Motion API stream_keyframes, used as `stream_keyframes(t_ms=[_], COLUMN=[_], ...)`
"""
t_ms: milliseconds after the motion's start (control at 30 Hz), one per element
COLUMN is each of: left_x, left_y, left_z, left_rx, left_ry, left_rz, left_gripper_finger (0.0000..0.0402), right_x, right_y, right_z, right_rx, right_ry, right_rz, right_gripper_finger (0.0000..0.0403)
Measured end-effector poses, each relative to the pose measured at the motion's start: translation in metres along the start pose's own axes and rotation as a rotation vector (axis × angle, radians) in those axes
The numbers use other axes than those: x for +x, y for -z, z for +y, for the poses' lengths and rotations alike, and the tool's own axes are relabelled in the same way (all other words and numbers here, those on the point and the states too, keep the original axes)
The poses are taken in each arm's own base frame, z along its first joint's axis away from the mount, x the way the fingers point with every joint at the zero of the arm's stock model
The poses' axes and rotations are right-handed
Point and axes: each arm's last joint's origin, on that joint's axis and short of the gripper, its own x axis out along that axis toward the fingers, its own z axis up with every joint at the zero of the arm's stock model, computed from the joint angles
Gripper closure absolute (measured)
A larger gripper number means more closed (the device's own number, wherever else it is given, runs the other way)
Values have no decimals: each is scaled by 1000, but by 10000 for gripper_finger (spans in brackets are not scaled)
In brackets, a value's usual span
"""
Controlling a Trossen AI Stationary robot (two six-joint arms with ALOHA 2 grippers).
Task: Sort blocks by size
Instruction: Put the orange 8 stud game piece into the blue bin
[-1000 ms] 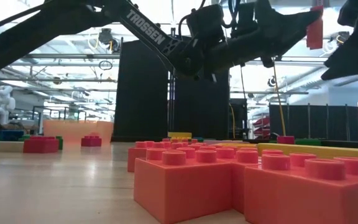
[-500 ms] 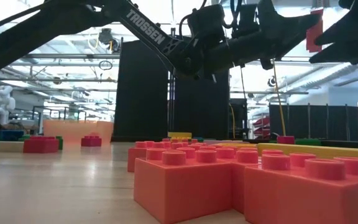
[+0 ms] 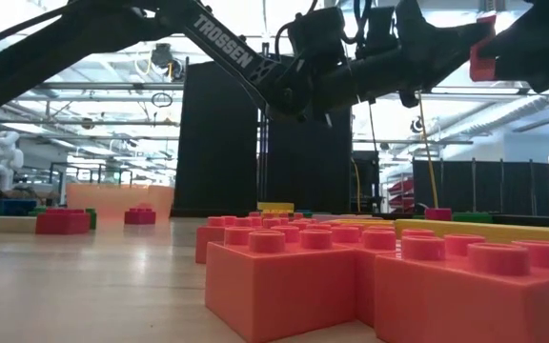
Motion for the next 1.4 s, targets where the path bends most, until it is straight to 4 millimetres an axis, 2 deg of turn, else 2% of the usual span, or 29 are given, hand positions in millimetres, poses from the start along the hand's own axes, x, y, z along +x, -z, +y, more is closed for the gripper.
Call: stream_keyframes(t_ms=[133,200,400,533,633,800,900,1000,1133,1267,1400], left_x=[0,0,0,0,-3,-10,-14,-18,-23,-25,-25], left_y=[0,0,1,2,1,0,-4,-12,-19,-20,-16], left_z=[0,0,0,1,6,17,23,27,28,28,27], left_rx=[-6,-8,-10,-37,-104,-160,-177,-219,-288,-301,-291], left_ry=[-4,-4,-3,0,4,43,100,243,399,427,426], left_rz=[1,2,5,16,25,38,47,85,121,132,144], left_gripper_finger=[262,262,262,257,233,171,140,124,125,135,146], right_x=[0,0,0,0,0,-1,-2,-3,-6,-11,-17], right_y=[0,0,0,0,2,4,6,9,16,19,16], right_z=[-1,-1,-1,0,-1,-1,0,2,8,22,35], right_rx=[-8,-9,-6,10,26,65,83,115,175,259,325], right_ry=[5,8,7,1,-10,-52,-113,-187,-292,-454,-588], right_rz=[0,-3,-4,4,31,101,193,316,513,701,755], right_gripper_finger=[269,287,286,270,269,271,271,271,271,271,271])
